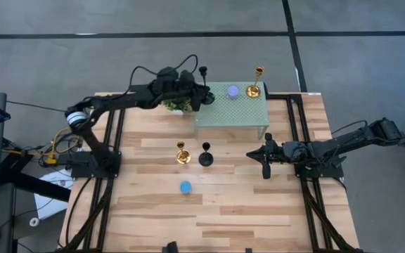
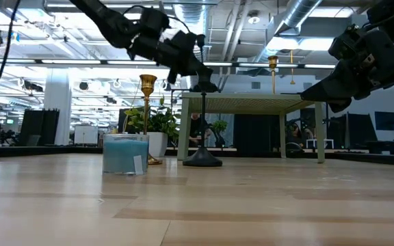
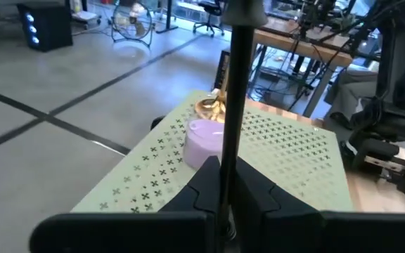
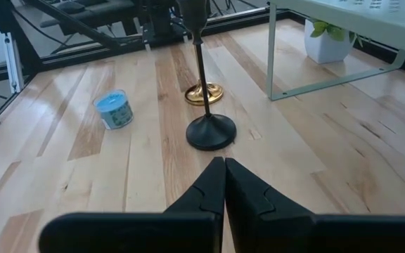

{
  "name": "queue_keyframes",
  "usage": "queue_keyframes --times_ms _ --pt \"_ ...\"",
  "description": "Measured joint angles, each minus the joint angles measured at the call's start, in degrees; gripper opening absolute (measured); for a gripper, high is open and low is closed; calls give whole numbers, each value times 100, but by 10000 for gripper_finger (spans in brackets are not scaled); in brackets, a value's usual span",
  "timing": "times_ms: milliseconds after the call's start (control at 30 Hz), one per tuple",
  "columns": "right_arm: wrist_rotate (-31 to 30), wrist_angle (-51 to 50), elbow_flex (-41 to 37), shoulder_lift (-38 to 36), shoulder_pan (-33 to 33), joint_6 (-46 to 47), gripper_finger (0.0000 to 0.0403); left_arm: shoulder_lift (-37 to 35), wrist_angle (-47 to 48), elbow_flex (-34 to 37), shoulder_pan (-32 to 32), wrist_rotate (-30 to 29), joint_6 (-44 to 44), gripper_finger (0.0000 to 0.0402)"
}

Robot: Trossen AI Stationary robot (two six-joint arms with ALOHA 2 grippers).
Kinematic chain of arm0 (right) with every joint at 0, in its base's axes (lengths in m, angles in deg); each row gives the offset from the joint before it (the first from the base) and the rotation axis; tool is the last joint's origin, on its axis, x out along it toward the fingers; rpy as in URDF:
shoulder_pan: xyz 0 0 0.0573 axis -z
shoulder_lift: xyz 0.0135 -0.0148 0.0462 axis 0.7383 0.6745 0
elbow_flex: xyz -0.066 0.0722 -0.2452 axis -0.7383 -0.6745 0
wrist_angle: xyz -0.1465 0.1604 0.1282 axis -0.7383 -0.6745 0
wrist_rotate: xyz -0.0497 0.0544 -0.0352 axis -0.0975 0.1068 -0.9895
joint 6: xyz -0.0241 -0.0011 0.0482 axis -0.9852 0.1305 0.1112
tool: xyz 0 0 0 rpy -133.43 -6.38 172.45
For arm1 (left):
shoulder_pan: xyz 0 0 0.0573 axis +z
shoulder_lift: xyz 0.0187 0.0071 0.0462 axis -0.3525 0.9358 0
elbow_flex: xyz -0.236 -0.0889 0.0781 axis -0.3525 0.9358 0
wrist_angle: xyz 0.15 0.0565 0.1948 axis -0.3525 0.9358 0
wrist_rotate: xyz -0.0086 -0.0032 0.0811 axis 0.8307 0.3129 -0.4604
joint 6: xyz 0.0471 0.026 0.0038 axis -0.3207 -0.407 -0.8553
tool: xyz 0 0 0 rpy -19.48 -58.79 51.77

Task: Pick & Place candle stick holders
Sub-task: Put the bottom black scented candle on the shelf

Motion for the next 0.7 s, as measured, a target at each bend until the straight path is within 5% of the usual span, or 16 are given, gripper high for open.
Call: queue_keyframes --times_ms 700 --pt "-17 2 0 -1 4 -11 1 774 71 -828 299 303 -169 15"
